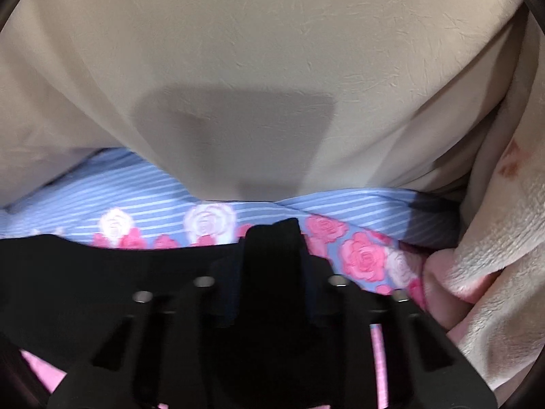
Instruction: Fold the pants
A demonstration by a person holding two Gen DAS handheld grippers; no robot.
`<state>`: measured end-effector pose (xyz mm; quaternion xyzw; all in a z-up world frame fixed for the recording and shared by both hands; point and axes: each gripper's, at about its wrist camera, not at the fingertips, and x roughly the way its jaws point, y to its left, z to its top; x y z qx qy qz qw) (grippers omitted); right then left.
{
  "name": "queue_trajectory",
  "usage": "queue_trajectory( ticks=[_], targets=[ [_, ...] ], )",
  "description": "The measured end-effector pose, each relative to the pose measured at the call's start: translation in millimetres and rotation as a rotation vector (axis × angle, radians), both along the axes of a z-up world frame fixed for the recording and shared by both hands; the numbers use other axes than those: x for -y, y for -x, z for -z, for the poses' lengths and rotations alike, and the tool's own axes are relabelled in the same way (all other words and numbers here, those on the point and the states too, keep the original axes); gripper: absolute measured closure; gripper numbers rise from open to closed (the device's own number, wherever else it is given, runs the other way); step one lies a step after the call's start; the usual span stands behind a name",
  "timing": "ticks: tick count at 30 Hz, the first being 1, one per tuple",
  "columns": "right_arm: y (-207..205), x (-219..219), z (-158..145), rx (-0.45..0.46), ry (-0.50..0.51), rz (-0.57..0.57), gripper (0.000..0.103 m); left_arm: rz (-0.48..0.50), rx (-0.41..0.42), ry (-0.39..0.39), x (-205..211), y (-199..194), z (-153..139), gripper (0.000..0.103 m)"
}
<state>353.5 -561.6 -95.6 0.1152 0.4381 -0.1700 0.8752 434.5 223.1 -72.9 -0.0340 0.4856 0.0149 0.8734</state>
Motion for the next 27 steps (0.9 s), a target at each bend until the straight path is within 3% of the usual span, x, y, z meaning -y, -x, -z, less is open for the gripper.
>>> queue_trajectory(
  ticks=[3,9,12,16,22,27],
  targets=[
    [2.5,-8.1,-6.5,0.015,0.024,-0.006,0.085,-0.007,0.035,0.047,-4.4,7.6,-12.9,0.086],
    [35.8,-29.5,-46.0,0.144,0.022,-0.001,0.085,0.025,0.144,0.087,-6.4,51.8,-66.8,0.086],
    [60.9,-44.0,-71.7,0.21,0.023,-0.025,0.085,0.064,0.209,0.101,-4.8,83.7,-96.6,0.086],
    [127.2,-67.1,-106.1,0.285,0.053,-0.08,0.086,0.109,0.288,0.129,-8.9,145.2,-127.5,0.085],
    [231.4,-98.9,-114.4,0.332,0.1,-0.112,0.085,0.124,0.323,0.155,-28.9,245.6,-128.4,0.085],
    [296.5,-98.3,-80.9,0.241,0.09,-0.112,0.086,0.09,0.205,0.125,-43.5,301.8,-76.5,0.084]
  ],
)
